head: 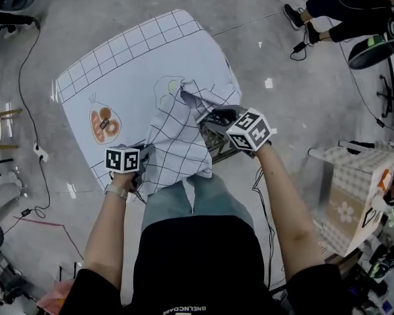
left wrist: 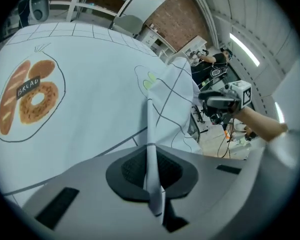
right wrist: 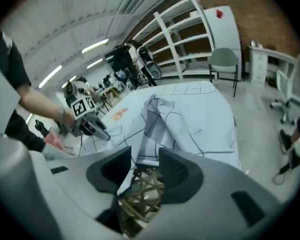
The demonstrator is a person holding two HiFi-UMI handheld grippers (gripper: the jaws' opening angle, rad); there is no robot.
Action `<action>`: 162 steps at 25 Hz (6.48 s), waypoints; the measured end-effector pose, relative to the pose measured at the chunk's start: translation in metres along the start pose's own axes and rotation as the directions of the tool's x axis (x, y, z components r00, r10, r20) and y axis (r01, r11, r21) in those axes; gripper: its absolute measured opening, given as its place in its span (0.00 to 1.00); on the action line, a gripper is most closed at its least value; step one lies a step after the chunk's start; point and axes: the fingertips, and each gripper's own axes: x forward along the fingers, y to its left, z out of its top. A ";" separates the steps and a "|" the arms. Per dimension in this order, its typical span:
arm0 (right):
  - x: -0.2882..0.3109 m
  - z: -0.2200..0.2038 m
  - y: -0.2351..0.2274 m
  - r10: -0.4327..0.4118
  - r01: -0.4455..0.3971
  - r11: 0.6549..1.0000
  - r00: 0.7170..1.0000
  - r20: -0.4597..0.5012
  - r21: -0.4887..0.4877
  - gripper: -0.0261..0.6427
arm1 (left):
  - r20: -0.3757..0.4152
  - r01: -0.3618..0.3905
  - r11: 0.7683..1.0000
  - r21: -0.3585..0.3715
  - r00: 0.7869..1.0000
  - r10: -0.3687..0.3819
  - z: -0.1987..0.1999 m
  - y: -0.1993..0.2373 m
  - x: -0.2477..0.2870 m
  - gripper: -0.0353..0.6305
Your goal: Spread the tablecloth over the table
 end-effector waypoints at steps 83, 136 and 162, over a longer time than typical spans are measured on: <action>-0.173 -0.395 -0.051 -0.228 0.260 0.965 0.829 -0.510 -0.009 0.46 | -0.428 0.326 0.702 0.634 0.903 -0.033 -0.103 -0.220 0.104 0.42; -0.039 -0.316 -0.230 -0.201 0.256 0.866 0.965 -0.171 0.429 0.32 | -0.112 0.024 0.906 0.422 0.993 0.026 -0.051 -0.164 0.067 0.42; 0.090 -0.470 -0.201 -0.056 0.285 0.615 0.946 -0.320 0.735 0.32 | -0.230 0.179 0.782 0.597 0.972 -0.047 -0.055 -0.209 0.126 0.42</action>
